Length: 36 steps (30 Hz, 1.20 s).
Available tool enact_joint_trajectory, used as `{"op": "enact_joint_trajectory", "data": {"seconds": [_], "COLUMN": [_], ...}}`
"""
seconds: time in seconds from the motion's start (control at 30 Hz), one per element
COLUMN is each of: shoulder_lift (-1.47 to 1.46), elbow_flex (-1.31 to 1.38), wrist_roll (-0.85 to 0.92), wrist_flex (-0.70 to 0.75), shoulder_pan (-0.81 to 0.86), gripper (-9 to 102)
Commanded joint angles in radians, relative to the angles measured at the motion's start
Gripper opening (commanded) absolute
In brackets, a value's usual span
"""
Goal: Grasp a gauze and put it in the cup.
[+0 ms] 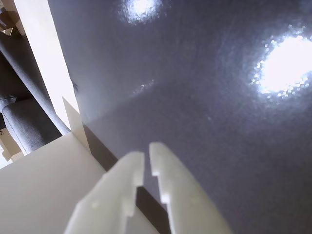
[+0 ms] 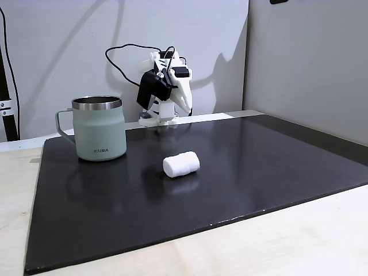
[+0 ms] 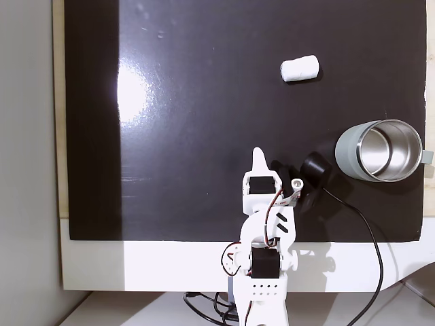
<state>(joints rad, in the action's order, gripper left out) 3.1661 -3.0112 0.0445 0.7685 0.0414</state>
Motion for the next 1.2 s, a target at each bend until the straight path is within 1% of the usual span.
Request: {"op": "enact_joint_trajectory", "data": {"seconds": [0.0,0.57,0.77,0.87,0.93,1.07,1.17], "shoulder_lift": [0.011,0.012,0.011,-0.043,-0.143,-0.499,-0.719], "elbow_flex": [0.006,0.008,0.069,0.161,0.261,0.575,0.818], "wrist_roll": [-0.014,-0.005,-0.008,-0.017,-0.046,-0.146,-0.178], "wrist_flex": [-0.025,-0.029,0.049,0.094,0.118,0.212,0.295], "shoulder_pan": [0.009,0.006,0.031,0.032,0.028,0.031,0.055], "gripper": [0,0,0,0,0,0,0]}}
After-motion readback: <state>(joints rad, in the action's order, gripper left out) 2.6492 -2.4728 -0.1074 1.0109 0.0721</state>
